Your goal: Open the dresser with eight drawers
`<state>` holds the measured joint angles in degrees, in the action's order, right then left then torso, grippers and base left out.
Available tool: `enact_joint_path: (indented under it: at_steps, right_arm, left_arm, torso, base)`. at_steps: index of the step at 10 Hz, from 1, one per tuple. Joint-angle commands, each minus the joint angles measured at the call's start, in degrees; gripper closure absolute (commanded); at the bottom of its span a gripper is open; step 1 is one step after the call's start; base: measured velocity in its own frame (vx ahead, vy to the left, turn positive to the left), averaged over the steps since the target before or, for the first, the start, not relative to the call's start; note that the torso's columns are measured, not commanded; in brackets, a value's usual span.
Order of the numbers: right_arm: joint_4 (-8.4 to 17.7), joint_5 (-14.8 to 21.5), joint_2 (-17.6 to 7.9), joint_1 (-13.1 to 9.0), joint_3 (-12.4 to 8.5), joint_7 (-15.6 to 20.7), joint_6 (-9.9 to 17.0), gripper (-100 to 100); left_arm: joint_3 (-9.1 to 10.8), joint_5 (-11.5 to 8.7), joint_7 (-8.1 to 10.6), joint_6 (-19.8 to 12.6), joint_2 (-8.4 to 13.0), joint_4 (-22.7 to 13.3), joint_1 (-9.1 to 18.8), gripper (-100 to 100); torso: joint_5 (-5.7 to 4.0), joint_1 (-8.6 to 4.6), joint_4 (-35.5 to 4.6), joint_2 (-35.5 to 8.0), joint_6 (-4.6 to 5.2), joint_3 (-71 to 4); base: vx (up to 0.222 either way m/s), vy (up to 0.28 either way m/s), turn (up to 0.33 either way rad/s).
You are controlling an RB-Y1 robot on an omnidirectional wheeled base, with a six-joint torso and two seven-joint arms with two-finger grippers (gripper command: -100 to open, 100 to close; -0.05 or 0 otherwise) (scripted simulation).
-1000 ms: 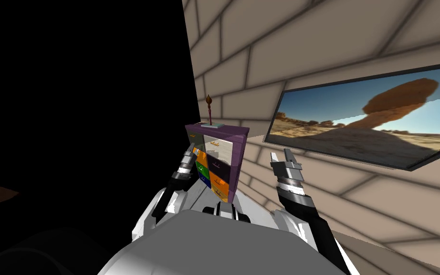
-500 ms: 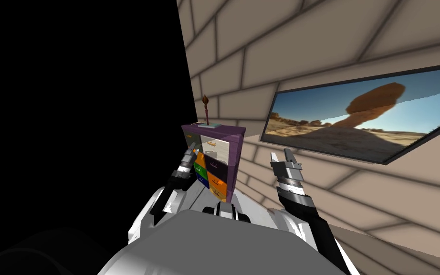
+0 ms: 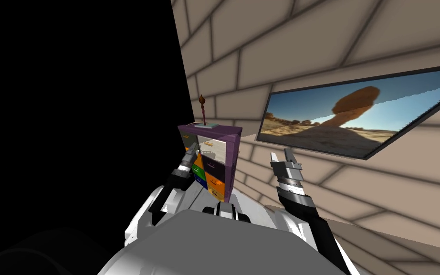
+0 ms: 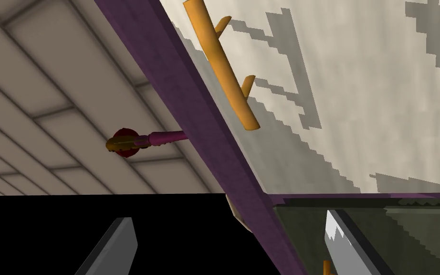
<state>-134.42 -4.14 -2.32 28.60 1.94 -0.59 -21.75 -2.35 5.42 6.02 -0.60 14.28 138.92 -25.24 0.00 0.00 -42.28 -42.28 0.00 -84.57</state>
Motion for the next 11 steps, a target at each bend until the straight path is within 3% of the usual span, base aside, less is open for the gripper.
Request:
enact_joint_path:
  at_steps: [1,11]
  right_arm:
    - [0.0,0.0,0.0,0.0,0.0,0.0,0.0,0]
    - [0.0,0.0,0.0,0.0,0.0,0.0,0.0,0]
  left_arm:
    - [0.02,0.0,0.67,-3.1,1.6,0.6,0.1,-100]
    - [0.06,0.2,3.66,-17.5,9.6,3.0,0.5,-100]
  torso:
    - [0.00,0.01,0.0,0.0,-0.01,0.0]
    - [0.00,0.00,0.0,0.0,0.00,0.0]
  base:
    - [-0.002,-0.017,-0.065]
    - [0.000,-0.021,-0.087]
